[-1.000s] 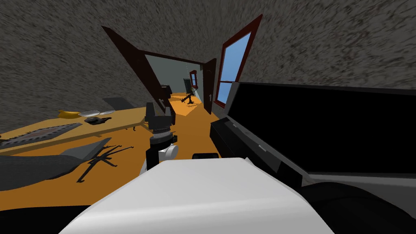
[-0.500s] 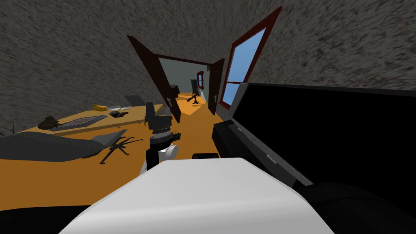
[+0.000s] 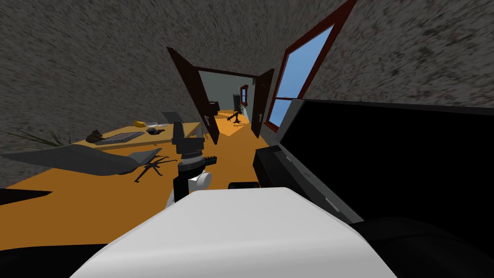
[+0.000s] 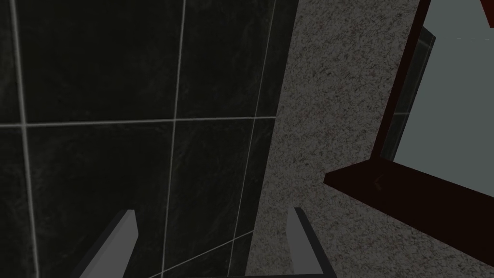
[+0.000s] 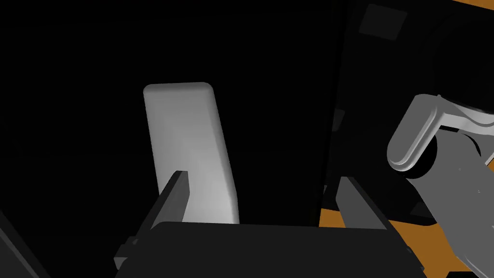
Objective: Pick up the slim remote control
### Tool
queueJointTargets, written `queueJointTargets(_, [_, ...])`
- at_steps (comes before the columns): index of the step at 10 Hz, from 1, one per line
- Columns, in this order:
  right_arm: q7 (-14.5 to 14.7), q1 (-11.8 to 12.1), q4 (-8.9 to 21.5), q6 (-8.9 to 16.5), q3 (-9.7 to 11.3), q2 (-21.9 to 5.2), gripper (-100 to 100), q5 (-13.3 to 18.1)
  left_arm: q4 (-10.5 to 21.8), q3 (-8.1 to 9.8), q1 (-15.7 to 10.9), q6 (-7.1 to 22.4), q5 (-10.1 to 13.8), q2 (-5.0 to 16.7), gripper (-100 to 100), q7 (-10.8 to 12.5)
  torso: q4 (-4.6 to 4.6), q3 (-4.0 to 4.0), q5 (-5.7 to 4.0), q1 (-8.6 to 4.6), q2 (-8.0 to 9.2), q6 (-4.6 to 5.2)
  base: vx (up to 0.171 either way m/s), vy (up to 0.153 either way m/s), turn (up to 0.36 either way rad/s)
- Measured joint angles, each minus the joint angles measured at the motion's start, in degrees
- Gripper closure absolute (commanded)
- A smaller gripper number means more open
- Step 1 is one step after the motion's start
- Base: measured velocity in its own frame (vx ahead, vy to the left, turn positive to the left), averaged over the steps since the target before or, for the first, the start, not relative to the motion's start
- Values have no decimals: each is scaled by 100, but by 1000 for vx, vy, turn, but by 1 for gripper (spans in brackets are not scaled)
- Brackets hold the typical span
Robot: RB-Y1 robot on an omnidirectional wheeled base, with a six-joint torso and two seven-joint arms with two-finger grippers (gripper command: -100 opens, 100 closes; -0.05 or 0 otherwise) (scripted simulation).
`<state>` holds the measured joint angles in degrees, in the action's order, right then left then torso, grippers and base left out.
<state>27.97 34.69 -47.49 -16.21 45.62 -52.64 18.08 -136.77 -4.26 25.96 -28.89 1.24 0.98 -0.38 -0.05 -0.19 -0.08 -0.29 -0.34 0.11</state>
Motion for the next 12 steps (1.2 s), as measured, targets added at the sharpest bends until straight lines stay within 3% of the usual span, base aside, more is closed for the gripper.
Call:
queueJointTargets(2, [213,-105,194,105,88,124,-100,-23,0,1,0,0,0,1,0,0,-2,-4,-6,-28,-7,0,45,-121,109])
queueJointTargets(3, [233,-112,195,123,94,130,0,-24,0,0,0,0,0,0,0,0,0,2,-3,-4,5,4,5,-15,0])
queueJointTargets(4, [231,-112,195,121,93,128,-100,-24,0,0,0,0,0,0,0,0,2,7,3,19,13,4,-18,-32,49])
queueJointTargets(8, [258,-330,542,258,66,606,-100,73,0,0,-1,0,0,0,0,0,8,20,2,17,35,3,-36,-36,55])
queueJointTargets(9, [267,-335,554,266,61,622,100,77,0,0,0,0,0,-1,0,0,6,16,5,26,27,5,0,0,0])
queueJointTargets(12, [265,-334,551,263,62,622,100,76,0,0,0,0,0,-1,0,0,4,12,6,29,21,4,0,0,0])
